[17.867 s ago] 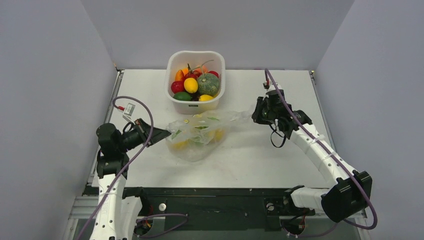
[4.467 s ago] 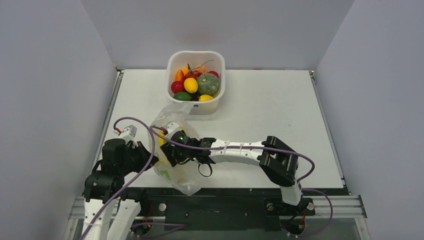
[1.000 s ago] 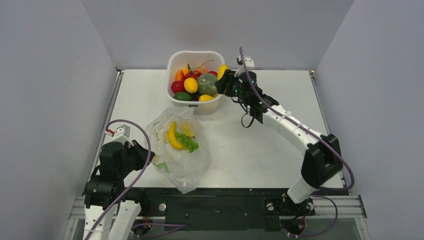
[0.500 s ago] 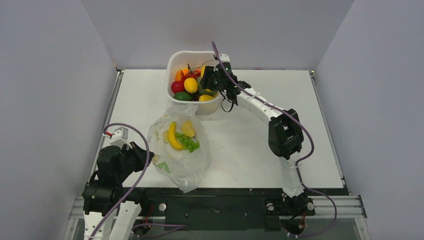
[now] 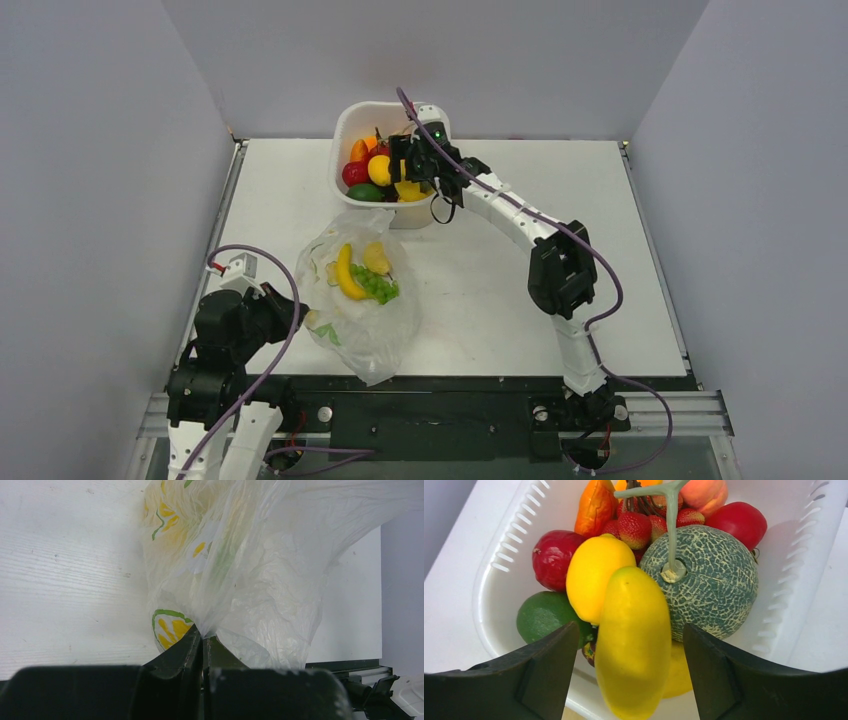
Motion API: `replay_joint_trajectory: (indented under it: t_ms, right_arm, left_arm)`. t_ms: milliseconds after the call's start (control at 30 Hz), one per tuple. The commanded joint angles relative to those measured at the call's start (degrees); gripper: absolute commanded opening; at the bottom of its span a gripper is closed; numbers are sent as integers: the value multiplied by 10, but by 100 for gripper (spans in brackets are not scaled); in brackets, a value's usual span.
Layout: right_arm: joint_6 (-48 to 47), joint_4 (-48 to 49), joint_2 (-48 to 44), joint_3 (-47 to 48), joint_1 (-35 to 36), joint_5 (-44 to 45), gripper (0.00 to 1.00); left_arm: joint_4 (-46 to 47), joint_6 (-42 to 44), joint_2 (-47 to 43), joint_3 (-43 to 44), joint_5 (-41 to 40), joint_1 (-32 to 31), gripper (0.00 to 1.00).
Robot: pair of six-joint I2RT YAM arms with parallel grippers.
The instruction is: Take the fake fruits out of the plastic bag
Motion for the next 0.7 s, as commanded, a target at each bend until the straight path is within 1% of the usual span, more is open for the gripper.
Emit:
replay_joint_trajectory:
  t_ms: [0, 133, 200, 233, 333, 367, 400, 500, 533, 567, 667]
  right_arm:
    - [-32, -19, -28, 21, -3, 22, 73]
    - [-22, -52, -63, 15, -4, 45, 74]
    - [-9, -56, -101, -17, -3, 51, 74]
    - [-1, -54, -116, -53, -3, 53, 74]
    - [14, -31, -202, -145, 3, 73, 73]
    - [19, -25, -219, -192, 5, 75, 73]
    - [25, -13, -255, -242, 7, 83, 73]
    - [34, 21, -331, -340, 17, 90, 72]
    - [36, 34, -366, -385, 24, 92, 71]
    - [38, 46, -383, -406, 34, 93, 71]
    - [34, 75, -464, -507, 63, 77, 70]
  left_arm:
    - [24, 9, 5, 1, 9, 3, 0]
    - [23, 9, 5, 2, 9, 3, 0]
    - [22, 9, 3, 1, 11, 3, 0]
    - [24, 9, 2, 1, 10, 3, 0]
    - [24, 9, 1, 1, 10, 3, 0]
    - [24, 9, 2, 1, 11, 3, 0]
    - [24, 9, 2, 0, 13, 3, 0]
    - [26, 10, 2, 0, 14, 3, 0]
    - [26, 10, 3, 0, 15, 3, 0]
    - [26, 11, 3, 0, 15, 3, 0]
    - [25, 11, 5, 0, 19, 3, 0]
